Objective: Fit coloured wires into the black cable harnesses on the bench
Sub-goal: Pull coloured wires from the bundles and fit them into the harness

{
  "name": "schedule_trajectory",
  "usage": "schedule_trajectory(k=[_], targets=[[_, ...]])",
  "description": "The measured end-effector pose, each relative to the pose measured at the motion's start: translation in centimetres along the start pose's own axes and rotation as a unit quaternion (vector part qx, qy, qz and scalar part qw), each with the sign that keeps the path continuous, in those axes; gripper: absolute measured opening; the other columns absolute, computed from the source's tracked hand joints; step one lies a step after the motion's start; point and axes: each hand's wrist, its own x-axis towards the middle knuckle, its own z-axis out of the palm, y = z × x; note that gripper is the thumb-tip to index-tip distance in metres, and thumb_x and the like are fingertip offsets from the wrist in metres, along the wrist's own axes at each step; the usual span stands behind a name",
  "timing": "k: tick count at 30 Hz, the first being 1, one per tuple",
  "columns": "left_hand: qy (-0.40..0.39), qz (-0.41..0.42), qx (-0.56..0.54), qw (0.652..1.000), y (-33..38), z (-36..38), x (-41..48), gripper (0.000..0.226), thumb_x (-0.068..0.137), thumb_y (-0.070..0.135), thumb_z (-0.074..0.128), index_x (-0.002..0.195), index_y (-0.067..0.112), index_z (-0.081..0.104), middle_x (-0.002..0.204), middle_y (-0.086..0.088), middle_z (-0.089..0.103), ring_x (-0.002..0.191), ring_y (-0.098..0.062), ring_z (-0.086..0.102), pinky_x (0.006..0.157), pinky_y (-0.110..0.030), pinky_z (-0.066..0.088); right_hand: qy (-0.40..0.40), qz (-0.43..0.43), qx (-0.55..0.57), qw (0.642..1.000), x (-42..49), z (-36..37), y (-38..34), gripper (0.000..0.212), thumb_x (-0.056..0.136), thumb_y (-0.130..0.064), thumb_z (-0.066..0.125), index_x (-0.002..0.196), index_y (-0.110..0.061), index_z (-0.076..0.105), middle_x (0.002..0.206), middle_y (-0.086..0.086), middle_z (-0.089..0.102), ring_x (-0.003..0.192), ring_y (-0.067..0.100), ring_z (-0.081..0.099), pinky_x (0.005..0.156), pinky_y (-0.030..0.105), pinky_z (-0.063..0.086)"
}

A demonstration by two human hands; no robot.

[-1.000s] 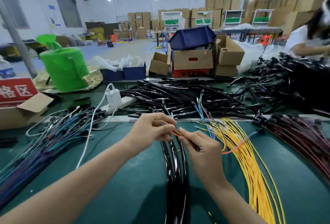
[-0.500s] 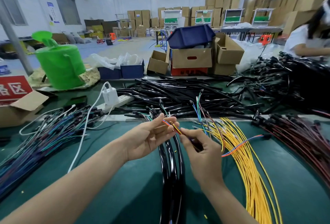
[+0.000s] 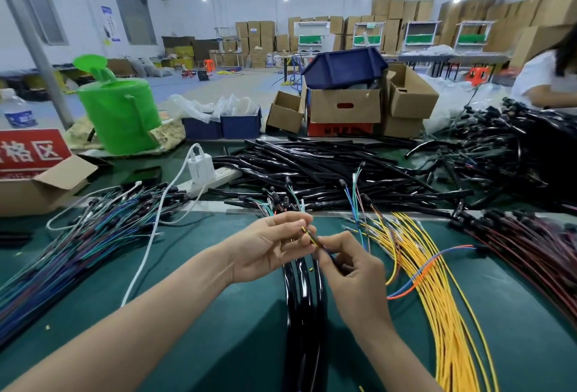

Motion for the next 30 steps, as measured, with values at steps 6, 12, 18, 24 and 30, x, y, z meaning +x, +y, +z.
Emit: schedule_trajectory(k=[6, 12, 18, 24, 30], targets=[[0.057, 0.094, 0.233, 0.966, 1.1, -0.3, -0.1, 0.015, 0.083, 0.011, 0.064, 0.090, -0.001, 0.070, 0.080, -0.010, 0.071, 0.069, -0.013, 0.068, 0.075, -0.027, 0.058, 0.003, 0.013, -0.044, 0.999, 0.2, 0.3, -0.1, 0.018, 0.083, -0.005, 0.069, 0.078, -0.023, 0.066, 0.064, -0.006, 0.063, 0.052, 0.004, 0.051, 0.050, 0.017, 0.041], [0.045, 0.076, 0.311, 0.946, 2.0, -0.3, -0.2, 0.018, 0.085, 0.007, 0.064, 0.096, -0.006, 0.069, 0.086, -0.016, 0.071, 0.074, -0.015, 0.069, 0.073, -0.024, 0.057, 0.014, 0.034, -0.037, 0.999, 0.2, 0.1, -0.4, 0.014, 0.083, -0.008, 0.070, 0.080, -0.022, 0.070, 0.066, -0.010, 0.066, 0.054, 0.002, 0.056, 0.052, 0.019, 0.043], [0.036, 0.059, 0.353, 0.933, 1.6, -0.4, 0.0, 0.008, 0.084, -0.005, 0.064, 0.085, 0.001, 0.069, 0.077, -0.010, 0.073, 0.072, -0.015, 0.070, 0.068, -0.020, 0.056, 0.023, 0.024, -0.075, 0.997, 0.2, 0.1, -0.3, 0.014, 0.082, -0.012, 0.073, 0.080, -0.026, 0.071, 0.066, -0.016, 0.067, 0.061, 0.002, 0.061, 0.057, 0.015, 0.045], [0.006, -0.025, 0.293, 0.956, 2.4, -1.8, 0.5, 0.012, 0.086, -0.005, 0.061, 0.083, 0.004, 0.068, 0.082, -0.011, 0.071, 0.075, -0.015, 0.069, 0.076, -0.025, 0.056, -0.008, -0.200, -0.257, 0.945, 0.4, -0.2, -0.9, 0.017, 0.077, -0.009, 0.078, 0.092, -0.015, 0.075, 0.080, -0.008, 0.071, 0.068, 0.016, 0.062, 0.057, 0.033, 0.053], [-0.057, -0.126, 0.351, 0.926, 4.2, -3.6, 1.1, 0.012, 0.090, 0.006, 0.061, 0.098, 0.007, 0.070, 0.092, -0.010, 0.073, 0.088, -0.017, 0.070, 0.082, -0.027, 0.055, -0.033, -0.217, -0.289, 0.932, 0.2, -0.3, -0.7, 0.014, 0.073, -0.008, 0.080, 0.085, -0.013, 0.075, 0.075, -0.008, 0.070, 0.061, 0.017, 0.057, 0.050, 0.031, 0.051]])
